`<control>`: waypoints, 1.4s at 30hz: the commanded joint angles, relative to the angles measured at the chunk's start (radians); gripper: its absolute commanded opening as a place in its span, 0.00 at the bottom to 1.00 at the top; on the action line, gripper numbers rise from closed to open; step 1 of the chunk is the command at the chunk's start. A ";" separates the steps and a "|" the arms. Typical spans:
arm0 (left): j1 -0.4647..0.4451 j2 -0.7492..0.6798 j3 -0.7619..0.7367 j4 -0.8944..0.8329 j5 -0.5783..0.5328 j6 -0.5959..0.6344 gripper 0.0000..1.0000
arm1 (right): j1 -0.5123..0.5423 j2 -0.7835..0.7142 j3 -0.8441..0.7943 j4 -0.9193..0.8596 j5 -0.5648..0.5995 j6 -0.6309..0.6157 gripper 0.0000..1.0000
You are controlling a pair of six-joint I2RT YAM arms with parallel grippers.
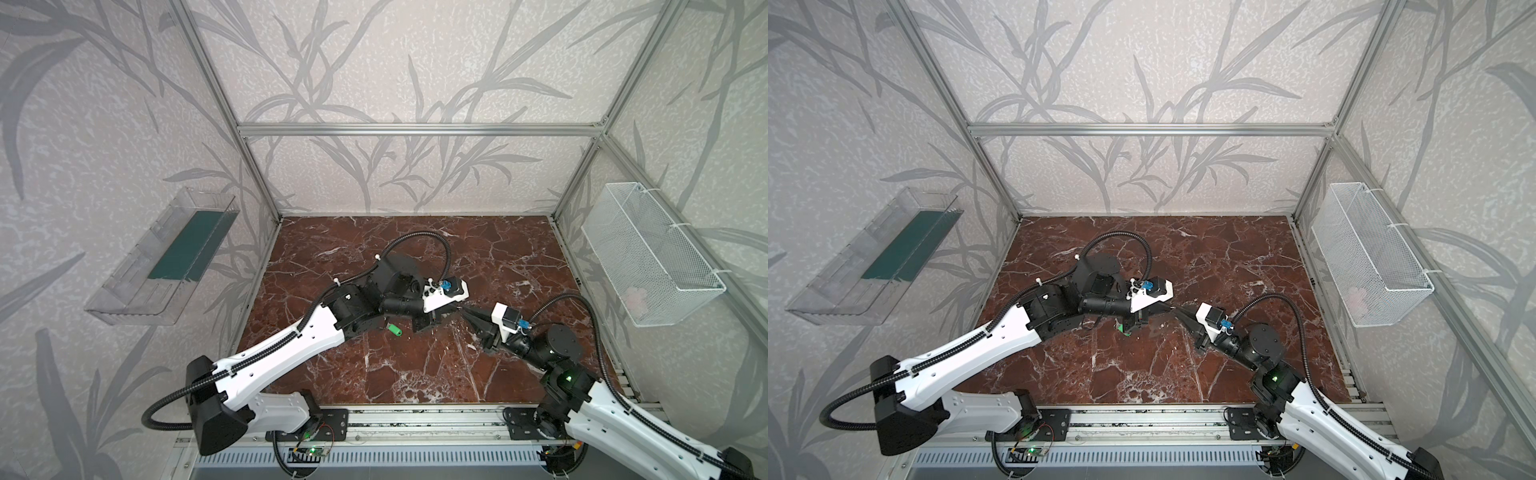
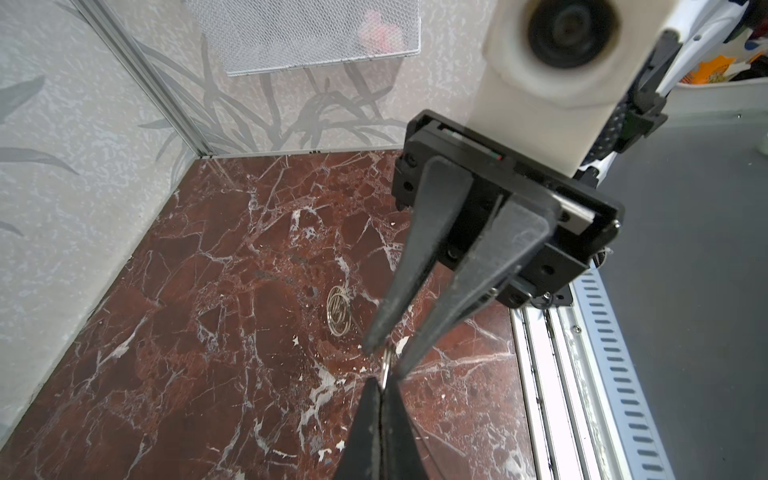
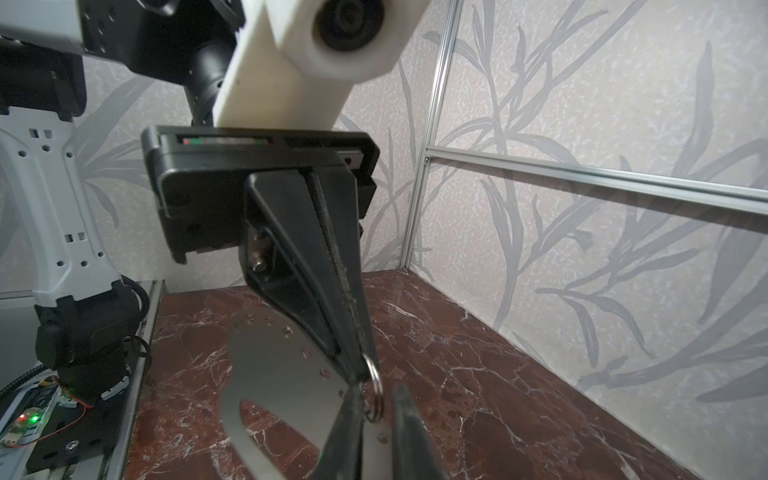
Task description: Put the keys on the keyring
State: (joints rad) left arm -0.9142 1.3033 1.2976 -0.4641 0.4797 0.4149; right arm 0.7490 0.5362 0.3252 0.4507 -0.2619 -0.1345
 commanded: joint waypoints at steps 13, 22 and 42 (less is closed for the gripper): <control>-0.107 0.228 0.450 -0.573 -0.296 0.131 0.00 | 0.003 -0.037 0.141 -0.332 0.079 -0.183 0.21; -0.152 0.305 0.560 -0.650 -0.359 0.124 0.00 | 0.003 -0.016 0.120 -0.266 0.023 -0.172 0.19; -0.172 0.337 0.598 -0.652 -0.349 0.140 0.00 | 0.003 0.027 0.109 -0.214 -0.007 -0.156 0.14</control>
State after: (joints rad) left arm -1.0786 1.6382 1.8637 -1.0950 0.1120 0.5240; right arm 0.7490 0.5587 0.4324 0.1883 -0.2684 -0.3038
